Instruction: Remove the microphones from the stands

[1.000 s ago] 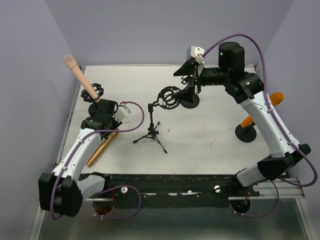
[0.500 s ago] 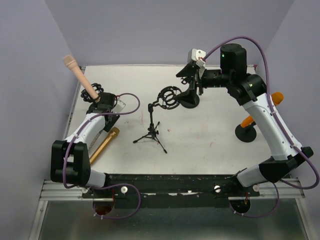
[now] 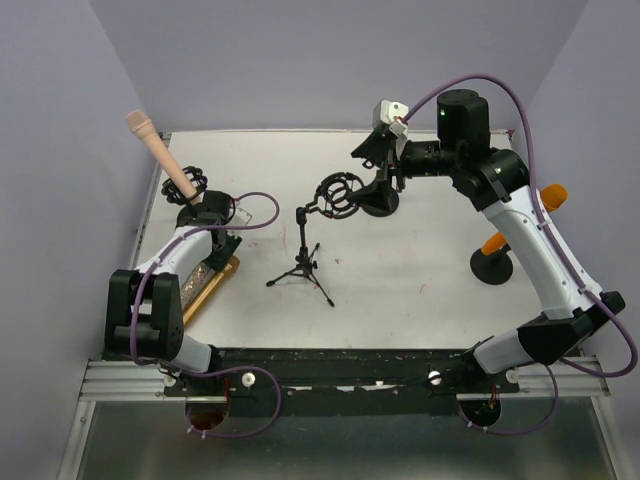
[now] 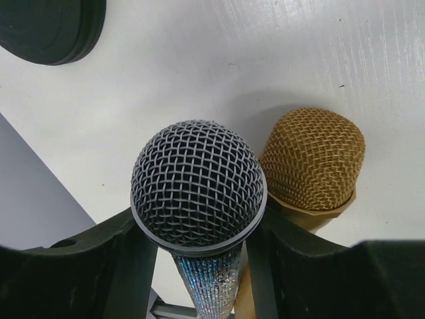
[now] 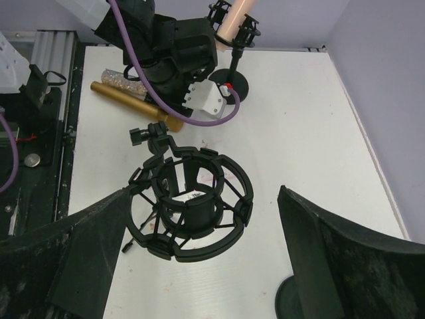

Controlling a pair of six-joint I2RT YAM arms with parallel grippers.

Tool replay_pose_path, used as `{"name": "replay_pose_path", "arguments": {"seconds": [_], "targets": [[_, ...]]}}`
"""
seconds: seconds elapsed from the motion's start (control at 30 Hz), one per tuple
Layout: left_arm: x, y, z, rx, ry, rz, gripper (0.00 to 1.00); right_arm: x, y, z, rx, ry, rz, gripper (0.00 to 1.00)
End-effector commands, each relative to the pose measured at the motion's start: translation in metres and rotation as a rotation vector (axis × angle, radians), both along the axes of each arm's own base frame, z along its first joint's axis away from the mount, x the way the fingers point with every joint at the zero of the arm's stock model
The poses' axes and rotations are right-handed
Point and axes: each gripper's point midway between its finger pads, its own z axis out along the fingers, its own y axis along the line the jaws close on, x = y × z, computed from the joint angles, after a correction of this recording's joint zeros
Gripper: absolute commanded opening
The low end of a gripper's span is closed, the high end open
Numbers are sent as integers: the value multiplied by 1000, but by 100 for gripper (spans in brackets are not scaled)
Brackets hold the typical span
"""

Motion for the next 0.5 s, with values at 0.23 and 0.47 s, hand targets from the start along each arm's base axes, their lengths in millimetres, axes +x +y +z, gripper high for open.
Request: {"name": "replay_pose_path", "arguments": {"seconds": [0.23,0.47], "targets": [[-6,-11,-11,-68,49,28,61,0,4,-3,5,17,7,100],[-5,-12,-9,-78,43,36,62,0,4,-6,0,19,5,100]]}}
